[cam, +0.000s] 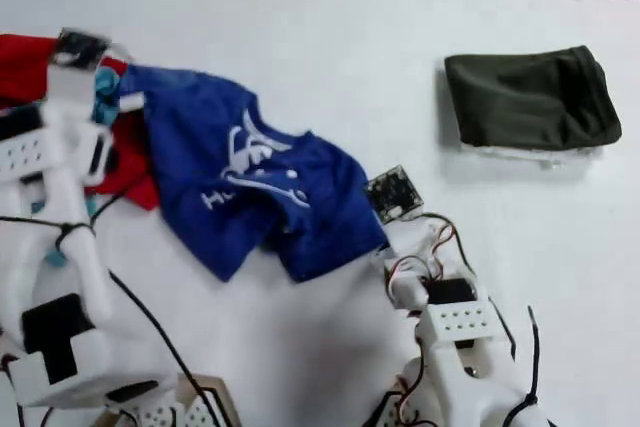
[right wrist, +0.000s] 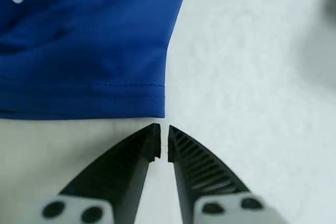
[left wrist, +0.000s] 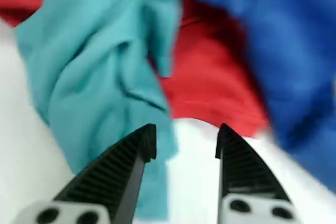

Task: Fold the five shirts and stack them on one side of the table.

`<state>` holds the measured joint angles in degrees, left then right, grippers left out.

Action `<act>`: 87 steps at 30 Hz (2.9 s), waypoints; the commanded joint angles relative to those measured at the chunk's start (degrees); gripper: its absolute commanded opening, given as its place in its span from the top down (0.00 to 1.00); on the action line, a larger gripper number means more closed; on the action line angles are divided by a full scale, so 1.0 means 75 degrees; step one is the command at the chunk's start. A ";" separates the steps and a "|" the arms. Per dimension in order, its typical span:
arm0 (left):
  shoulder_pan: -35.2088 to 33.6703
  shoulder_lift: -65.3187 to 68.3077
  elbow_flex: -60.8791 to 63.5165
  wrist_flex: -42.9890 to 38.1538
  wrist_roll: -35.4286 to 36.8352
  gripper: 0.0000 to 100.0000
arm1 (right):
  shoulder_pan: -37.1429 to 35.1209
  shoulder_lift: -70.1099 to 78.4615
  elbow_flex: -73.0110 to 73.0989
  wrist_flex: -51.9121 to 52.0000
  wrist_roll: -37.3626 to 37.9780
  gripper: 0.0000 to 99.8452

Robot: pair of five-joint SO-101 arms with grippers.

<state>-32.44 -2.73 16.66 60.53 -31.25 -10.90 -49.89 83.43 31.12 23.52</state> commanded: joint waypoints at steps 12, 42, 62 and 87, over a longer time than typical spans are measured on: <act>-0.0973 0.1969 0.1342 -0.3692 -0.1043 0.80 | 0.0100 -0.0205 -0.0035 -0.0088 -0.0059 0.96; -0.5204 0.4759 -0.5621 0.1758 -0.1032 0.97 | 0.0100 -0.0205 -0.0035 -0.0135 -0.0059 0.96; -0.3657 0.4771 -1.1938 0.5556 -0.0399 0.72 | 0.0100 -0.0205 -0.0035 -0.0135 -0.0059 0.96; -0.0504 0.0117 -0.3171 0.4044 0.0750 0.72 | 0.0100 -0.0205 -0.0035 -0.0147 -0.0059 0.97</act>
<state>-38.68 3.25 -15.69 95.52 -26.07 -10.90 -49.89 83.43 31.12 23.52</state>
